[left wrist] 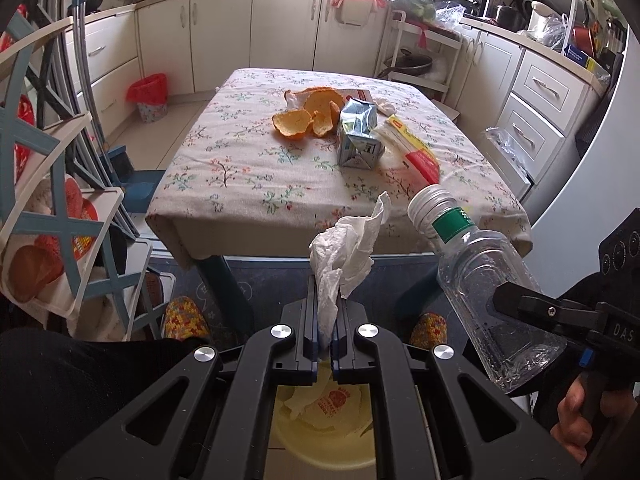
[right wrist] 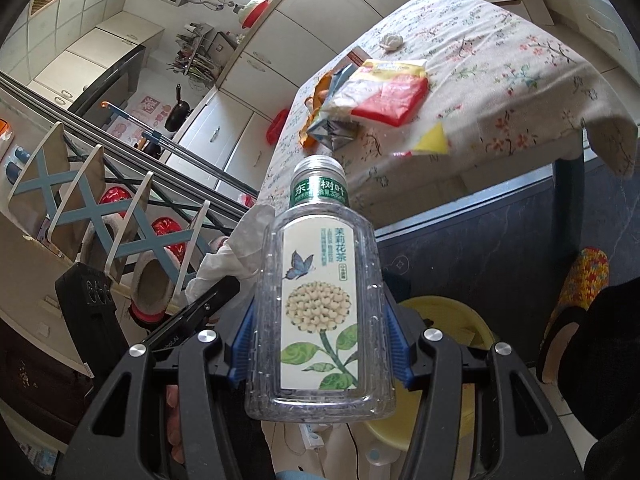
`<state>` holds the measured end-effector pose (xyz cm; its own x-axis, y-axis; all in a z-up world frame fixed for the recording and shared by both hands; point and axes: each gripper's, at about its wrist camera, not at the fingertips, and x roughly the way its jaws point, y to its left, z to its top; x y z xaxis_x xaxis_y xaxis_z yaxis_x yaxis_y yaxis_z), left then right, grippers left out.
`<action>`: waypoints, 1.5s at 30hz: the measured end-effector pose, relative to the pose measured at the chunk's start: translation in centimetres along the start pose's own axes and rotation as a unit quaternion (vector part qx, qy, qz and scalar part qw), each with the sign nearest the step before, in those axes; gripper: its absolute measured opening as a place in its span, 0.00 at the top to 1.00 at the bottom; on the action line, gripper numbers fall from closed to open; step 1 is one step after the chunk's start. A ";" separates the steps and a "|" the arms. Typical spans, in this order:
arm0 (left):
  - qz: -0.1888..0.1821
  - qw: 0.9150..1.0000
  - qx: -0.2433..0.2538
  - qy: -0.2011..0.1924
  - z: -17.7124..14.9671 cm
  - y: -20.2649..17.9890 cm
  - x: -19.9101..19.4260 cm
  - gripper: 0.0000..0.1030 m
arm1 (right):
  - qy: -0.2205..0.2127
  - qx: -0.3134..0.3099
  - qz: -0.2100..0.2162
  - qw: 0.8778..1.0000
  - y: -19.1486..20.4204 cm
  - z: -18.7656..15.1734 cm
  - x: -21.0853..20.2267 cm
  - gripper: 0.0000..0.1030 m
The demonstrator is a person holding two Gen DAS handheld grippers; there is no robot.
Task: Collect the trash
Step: 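Lift the tissue and clear bottle and carry both toward the yellow basin, then release the tissue with the left gripper while the right drops the bottle into the basin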
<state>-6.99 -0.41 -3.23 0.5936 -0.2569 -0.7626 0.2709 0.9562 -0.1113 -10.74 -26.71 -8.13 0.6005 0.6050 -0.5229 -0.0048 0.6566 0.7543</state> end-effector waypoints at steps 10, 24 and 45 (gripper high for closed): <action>-0.005 1.000 0.007 0.017 -1.9 -0.7 -0.7 0.96 | 0.018 0.005 -0.007 1.000 -0.2 -1.4 0.0 0.47; -0.007 0.999 0.026 0.036 -3.7 -1.7 -1.1 0.96 | 0.040 -0.003 -0.020 0.999 0.3 -3.2 0.5 0.47; -0.001 0.990 0.079 0.115 -6.4 -3.6 1.2 0.92 | 0.118 0.001 -0.083 0.989 -0.6 -5.0 3.0 0.44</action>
<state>-12.07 -3.31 -7.81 0.4086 -0.2032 -0.8898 0.3980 0.9170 -0.0267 -12.92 -23.03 -12.10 0.3889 0.5769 -0.7183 0.0795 0.7558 0.6500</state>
